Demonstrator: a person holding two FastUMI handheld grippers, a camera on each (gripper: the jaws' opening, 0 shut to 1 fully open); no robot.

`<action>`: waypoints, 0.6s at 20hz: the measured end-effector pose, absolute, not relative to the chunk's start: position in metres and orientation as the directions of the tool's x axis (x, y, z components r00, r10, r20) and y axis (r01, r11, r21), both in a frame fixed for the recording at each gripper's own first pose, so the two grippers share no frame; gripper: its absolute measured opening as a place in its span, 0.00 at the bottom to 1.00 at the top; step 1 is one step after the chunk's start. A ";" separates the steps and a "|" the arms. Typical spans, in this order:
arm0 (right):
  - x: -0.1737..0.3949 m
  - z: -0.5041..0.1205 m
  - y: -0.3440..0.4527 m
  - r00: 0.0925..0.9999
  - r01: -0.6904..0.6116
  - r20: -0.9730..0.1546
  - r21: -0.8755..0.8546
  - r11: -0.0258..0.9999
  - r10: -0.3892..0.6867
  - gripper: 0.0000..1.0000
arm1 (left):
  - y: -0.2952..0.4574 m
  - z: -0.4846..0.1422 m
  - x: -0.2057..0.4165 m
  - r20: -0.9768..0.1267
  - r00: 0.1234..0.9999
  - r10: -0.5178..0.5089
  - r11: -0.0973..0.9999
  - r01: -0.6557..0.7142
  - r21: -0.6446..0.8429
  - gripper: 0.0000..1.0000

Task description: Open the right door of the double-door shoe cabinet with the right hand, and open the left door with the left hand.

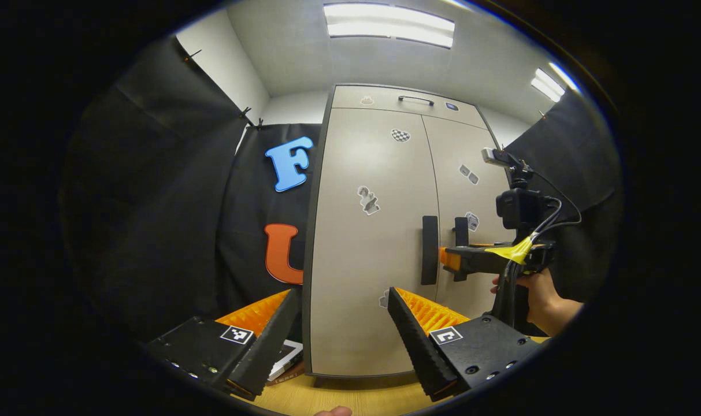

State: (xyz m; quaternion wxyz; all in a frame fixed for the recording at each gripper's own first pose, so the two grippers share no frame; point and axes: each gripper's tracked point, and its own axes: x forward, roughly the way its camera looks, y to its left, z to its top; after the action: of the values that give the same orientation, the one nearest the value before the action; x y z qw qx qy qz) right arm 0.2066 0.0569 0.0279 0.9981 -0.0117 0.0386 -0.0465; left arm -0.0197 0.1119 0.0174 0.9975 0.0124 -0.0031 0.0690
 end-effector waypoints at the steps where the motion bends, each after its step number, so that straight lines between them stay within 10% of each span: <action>1: 0.209 0.026 0.052 0.990 0.113 -0.083 -0.044 0.993 -0.116 0.84 | 0.113 0.016 -0.019 0.004 0.991 0.137 0.990 -0.137 0.020 0.95; 12: 0.209 0.024 0.064 0.991 0.068 -0.111 -0.054 0.996 -0.074 0.20 | 0.110 0.011 -0.019 -0.012 0.992 0.123 0.992 -0.124 -0.008 0.95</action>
State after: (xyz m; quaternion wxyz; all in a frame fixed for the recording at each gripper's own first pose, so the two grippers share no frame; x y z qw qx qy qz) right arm 0.2090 0.0636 0.0242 0.9975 -0.0252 0.0565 -0.0355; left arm -0.0187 0.1103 0.0115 0.9981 -0.0043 0.0057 0.0619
